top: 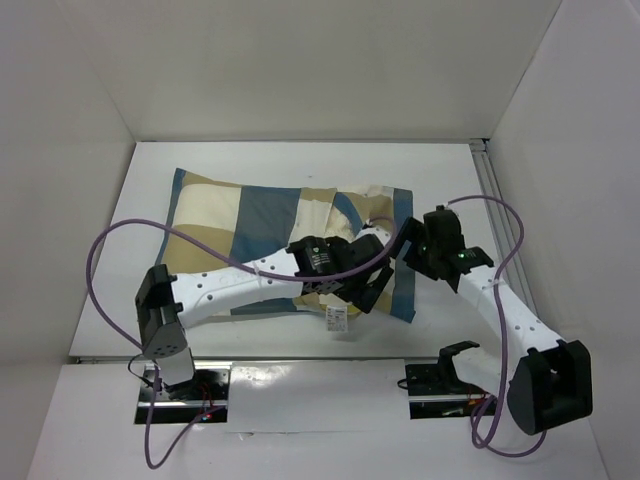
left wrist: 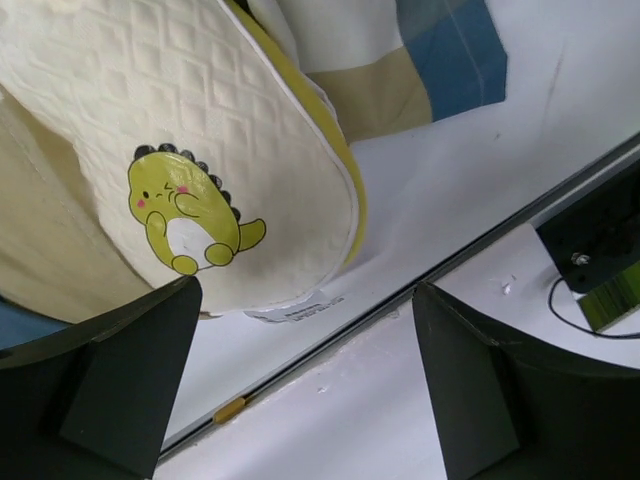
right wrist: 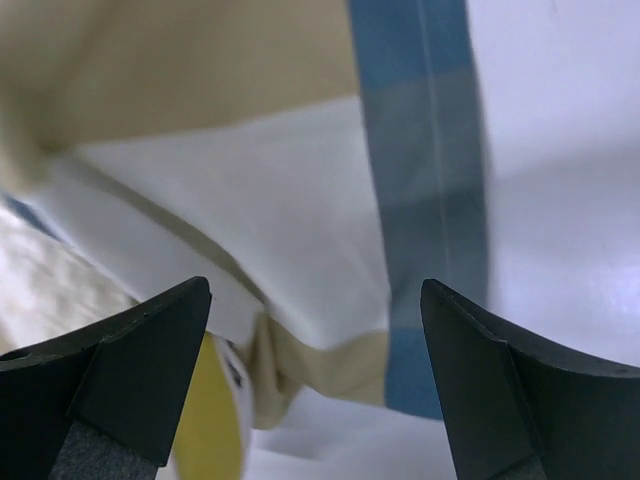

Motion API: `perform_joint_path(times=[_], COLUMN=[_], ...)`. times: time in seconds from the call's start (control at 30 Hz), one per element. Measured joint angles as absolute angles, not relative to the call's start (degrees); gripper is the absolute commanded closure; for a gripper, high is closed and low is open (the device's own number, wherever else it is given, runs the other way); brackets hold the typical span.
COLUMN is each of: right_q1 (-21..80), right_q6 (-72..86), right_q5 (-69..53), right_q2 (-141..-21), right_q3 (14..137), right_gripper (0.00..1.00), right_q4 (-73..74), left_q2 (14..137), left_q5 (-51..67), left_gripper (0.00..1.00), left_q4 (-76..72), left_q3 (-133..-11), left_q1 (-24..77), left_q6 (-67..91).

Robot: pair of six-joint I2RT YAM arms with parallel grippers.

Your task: Put the pillow into the pillowcase

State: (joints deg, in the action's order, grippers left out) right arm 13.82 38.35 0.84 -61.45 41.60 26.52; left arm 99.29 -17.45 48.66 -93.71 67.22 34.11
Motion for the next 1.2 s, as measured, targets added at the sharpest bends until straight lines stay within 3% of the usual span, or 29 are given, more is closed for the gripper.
perform_joint_path(times=[0.3,0.37,0.43,0.47,0.5,0.53,0.67,0.83,1.0,1.2], right_q1=[13.1,12.9,12.7,12.7,12.7,12.7,12.7,14.3,17.1,21.1], right_q6=[40.9,41.1,41.1,41.0,40.9,40.8,40.0,40.1,40.7,40.8], right_q5=[-0.4,-1.0,-1.7,-2.3,-3.0,-3.9,-9.7,-13.4,-15.0,-15.2], right_q2=[-56.8,-56.4,-56.1,-55.9,-55.9,-55.8,-55.3,-57.2,-64.4,-73.7], right_q3=[37.6,37.2,37.0,37.0,37.0,37.0,35.8,35.6,38.2,45.2], right_gripper=[0.06,0.06,0.10,0.11,0.13,0.24,0.46,0.43,0.28,0.28], right_q4=[29.1,29.2,29.3,29.2,29.1,28.8,24.6,17.5,10.7,4.9], left_q2=[107.2,110.2,112.4,112.7,112.7,112.1,106.1,95.8,92.7,92.8], left_q5=[-23.2,-24.9,-25.7,-25.7,-25.5,-23.3,-16.1,-8.8,-4.2,-0.8], left_gripper=[0.00,0.31,0.83,1.00,1.00,1.00,1.00,1.00,1.00,1.00], left_q4=[48.0,47.9,48.3,48.8,49.1,49.2,45.6,44.8,44.7,44.7], left_q3=[-93.5,-94.3,-94.8,-94.8,-94.8,-94.8,-92.0,-90.1,-89.8,-87.8], left_q1=[67.3,67.1,66.5,66.0,64.6,62.8,54.5,44.8,41.4,40.3], left_q6=[34.8,35.2,35.9,36.3,36.7,36.8,36.2,34.2,32.3,31.5])
